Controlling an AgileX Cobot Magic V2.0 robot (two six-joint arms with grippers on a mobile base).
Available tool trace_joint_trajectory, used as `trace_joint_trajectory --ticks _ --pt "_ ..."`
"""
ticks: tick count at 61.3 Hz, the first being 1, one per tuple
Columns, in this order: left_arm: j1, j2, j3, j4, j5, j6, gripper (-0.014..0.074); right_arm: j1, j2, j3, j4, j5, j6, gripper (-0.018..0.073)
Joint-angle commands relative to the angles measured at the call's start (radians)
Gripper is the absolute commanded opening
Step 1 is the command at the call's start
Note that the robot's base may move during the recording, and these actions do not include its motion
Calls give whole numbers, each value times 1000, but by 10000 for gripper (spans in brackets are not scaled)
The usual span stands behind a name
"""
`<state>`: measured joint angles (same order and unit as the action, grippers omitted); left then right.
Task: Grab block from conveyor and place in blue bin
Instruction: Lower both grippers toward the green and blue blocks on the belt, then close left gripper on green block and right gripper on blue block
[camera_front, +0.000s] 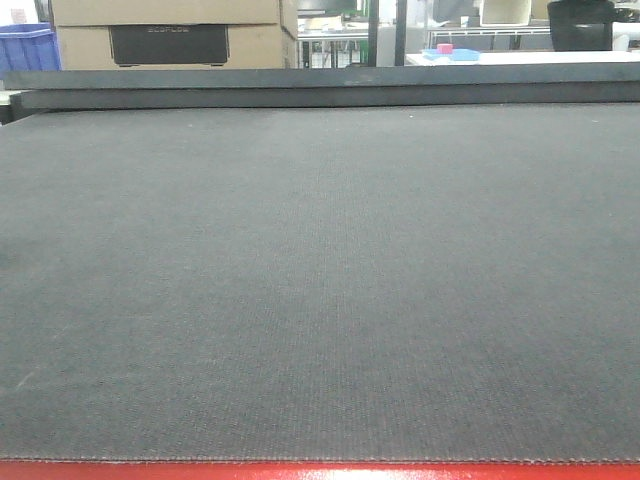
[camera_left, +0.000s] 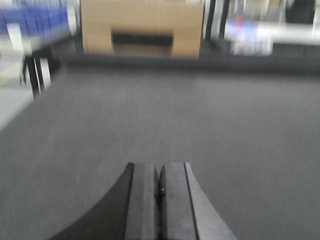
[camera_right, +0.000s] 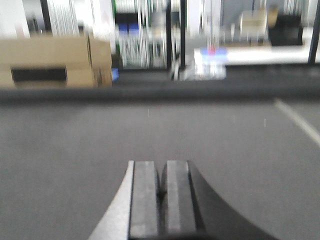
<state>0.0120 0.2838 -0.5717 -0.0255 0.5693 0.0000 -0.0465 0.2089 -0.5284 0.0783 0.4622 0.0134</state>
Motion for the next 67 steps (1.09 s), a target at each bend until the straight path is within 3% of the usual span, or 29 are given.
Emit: trace_joint_trajectory --ticks 1,15,29,44,52,57,67 --pt "-7 128 -104 1 136 0 -111 -5 127 -96 0 102 -1 -162" --pt "-7 542 -389 1 417 0 -111 -5 501 -326 -2 358 -7 -162" --pt "-7 799 -542 -1 432 0 -111 -5 805 -466 -5 612 -13 -162" --pt "-7 1013 -674 -9 461 -10 -111 -5 1053 -564 -25 656 -5 -162" --pt "-7 1080 -691 -37 462 -10 -111 -56 1177 -641 -25 661 23 -158" --pt "-7 1100 -691 -56 470 -10 -111 -114 1232 -677 6 664 21 -93" --pt "-7 1111 -689 -60 470 -10 -111 -189 1315 -696 38 620 -53 221"
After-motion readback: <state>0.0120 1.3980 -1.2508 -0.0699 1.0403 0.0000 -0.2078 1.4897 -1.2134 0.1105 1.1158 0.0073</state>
